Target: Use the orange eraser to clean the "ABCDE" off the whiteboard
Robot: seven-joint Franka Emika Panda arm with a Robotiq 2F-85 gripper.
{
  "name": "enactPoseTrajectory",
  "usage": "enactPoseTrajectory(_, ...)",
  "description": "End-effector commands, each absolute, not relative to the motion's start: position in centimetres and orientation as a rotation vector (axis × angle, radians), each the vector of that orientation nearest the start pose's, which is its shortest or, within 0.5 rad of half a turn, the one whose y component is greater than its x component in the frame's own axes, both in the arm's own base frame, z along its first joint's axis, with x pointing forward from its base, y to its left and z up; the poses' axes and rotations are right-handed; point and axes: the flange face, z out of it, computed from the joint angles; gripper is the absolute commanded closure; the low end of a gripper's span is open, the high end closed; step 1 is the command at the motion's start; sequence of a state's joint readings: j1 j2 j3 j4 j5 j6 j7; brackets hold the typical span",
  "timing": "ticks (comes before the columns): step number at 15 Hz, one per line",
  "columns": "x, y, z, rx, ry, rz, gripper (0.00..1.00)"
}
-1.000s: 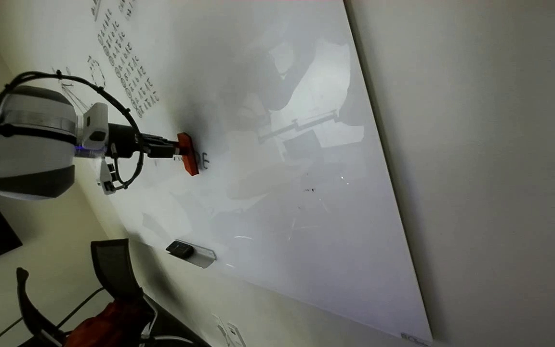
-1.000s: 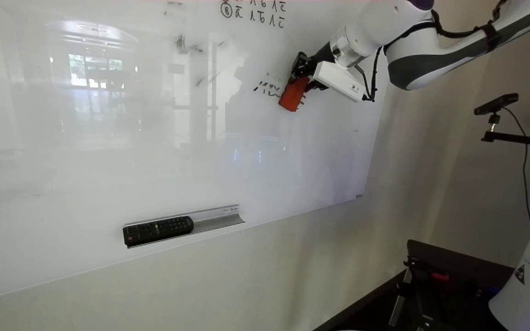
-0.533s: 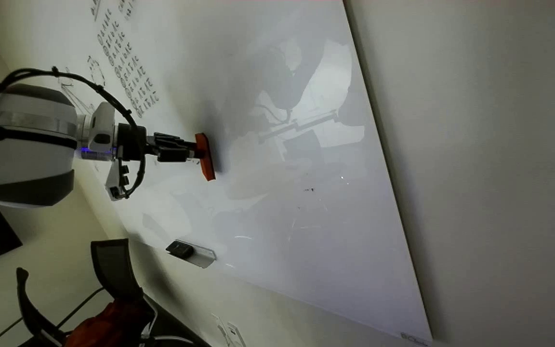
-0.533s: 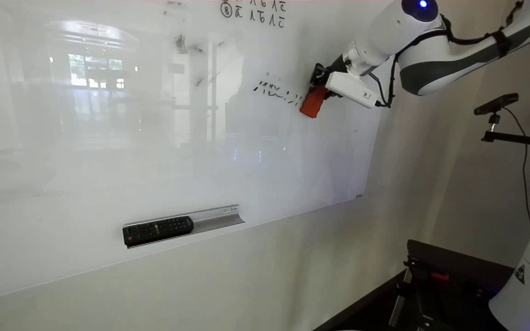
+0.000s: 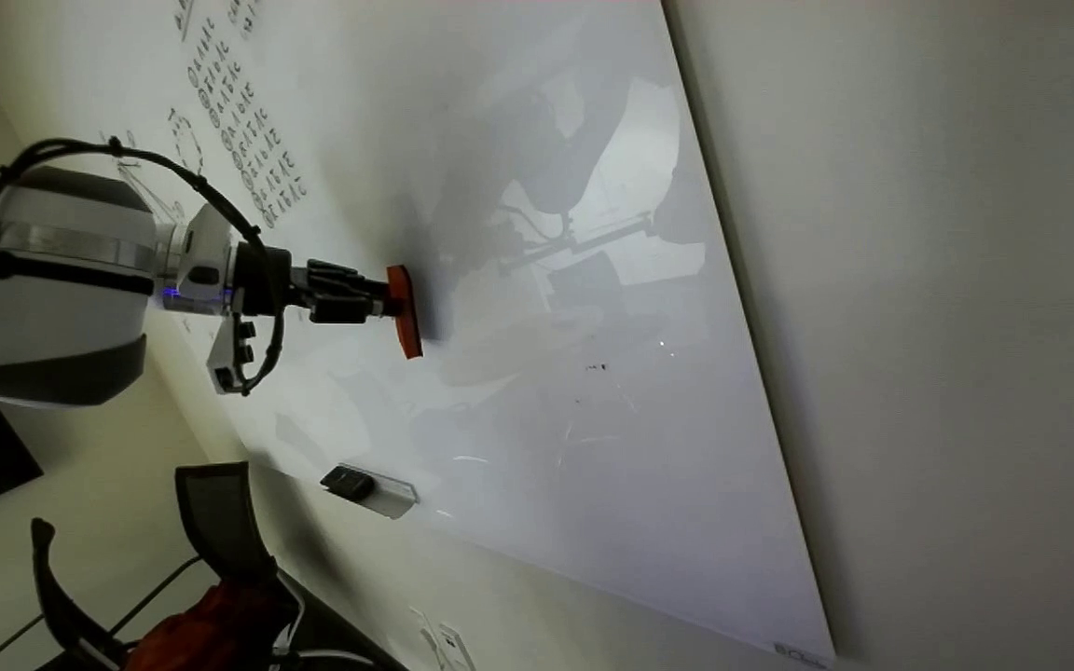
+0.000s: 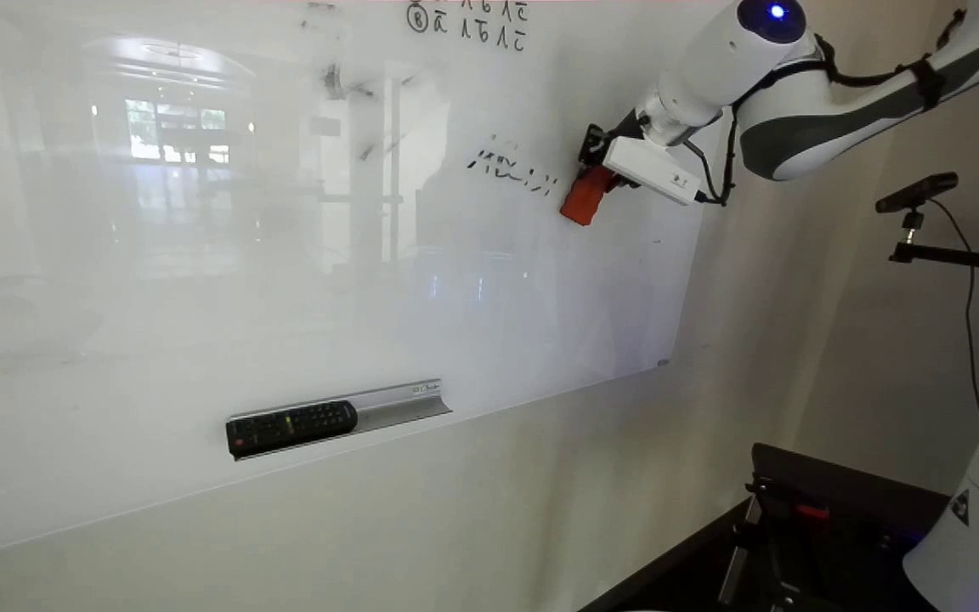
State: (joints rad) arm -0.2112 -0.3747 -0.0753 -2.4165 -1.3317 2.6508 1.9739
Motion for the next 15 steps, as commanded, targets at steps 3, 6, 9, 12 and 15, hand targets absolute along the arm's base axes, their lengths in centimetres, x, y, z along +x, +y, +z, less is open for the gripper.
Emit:
enactPoseTrajectory(3,48.6,-9.1,49.9,-2.355,1.495,-1.550,0.72)
enactPoseTrajectory(6,50.0,-7.8,50.3,-2.325,1.361,-1.523,0.72)
enactPoseTrajectory(9,51.4,-6.4,50.8,-2.301,1.258,-1.503,0.72)
enactPoseTrajectory(12,52.7,-5.0,51.3,-2.281,1.179,-1.489,0.72)
enactPoseTrajectory(15,54.2,-3.3,51.9,-2.254,1.111,-1.477,0.72)
